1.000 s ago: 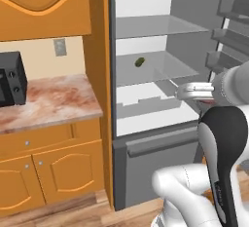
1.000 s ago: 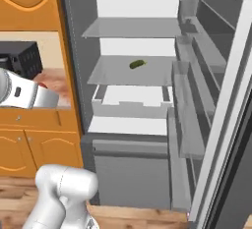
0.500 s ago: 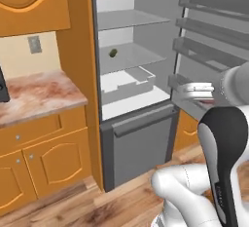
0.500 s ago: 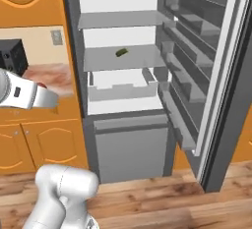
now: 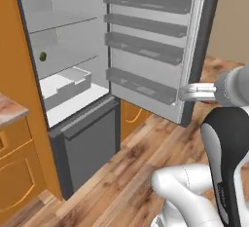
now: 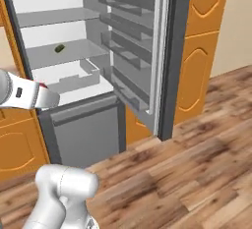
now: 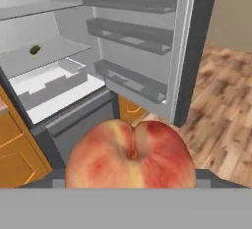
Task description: Pick up the apple and peach from the fridge and place one fruit on each plate on the dining counter.
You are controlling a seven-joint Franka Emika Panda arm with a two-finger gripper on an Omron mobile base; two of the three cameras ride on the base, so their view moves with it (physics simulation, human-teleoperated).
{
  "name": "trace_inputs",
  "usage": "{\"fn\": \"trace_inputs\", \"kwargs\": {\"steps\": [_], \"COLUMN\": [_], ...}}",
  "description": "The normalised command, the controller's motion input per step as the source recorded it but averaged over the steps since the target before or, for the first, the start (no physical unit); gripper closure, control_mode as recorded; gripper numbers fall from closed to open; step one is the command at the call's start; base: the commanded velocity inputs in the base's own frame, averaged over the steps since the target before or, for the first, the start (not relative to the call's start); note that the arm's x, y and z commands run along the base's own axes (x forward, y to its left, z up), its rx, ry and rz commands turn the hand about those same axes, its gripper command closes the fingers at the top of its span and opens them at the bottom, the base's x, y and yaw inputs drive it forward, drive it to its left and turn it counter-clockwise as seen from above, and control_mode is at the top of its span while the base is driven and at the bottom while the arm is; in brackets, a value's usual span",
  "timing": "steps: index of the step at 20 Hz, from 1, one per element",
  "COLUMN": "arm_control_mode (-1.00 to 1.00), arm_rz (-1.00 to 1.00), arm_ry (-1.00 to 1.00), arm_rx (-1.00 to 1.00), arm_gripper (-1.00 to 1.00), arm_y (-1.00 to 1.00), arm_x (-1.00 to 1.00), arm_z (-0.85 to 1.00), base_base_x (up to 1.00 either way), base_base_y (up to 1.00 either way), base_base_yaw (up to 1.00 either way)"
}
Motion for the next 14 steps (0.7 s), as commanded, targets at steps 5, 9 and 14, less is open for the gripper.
{"fn": "trace_inputs", "kwargs": {"steps": [5,9,14], "arm_control_mode": [1.0,1.0,1.0], "arm_rz": [0.0,0.0,0.0], "arm_ry": [0.0,0.0,0.0], "arm_rx": [0.0,0.0,0.0], "arm_gripper": [1.0,1.0,1.0], "arm_y": [0.0,0.0,0.0], "arm_x": [0.0,0.0,0.0], "arm_z": [0.0,0.0,0.0], "base_base_x": [-0.59,-0.52,-0.17], "base_base_y": [0.02,0.0,-0.11], "base_base_yaw": [-0.68,-0.67,-0.65]}}
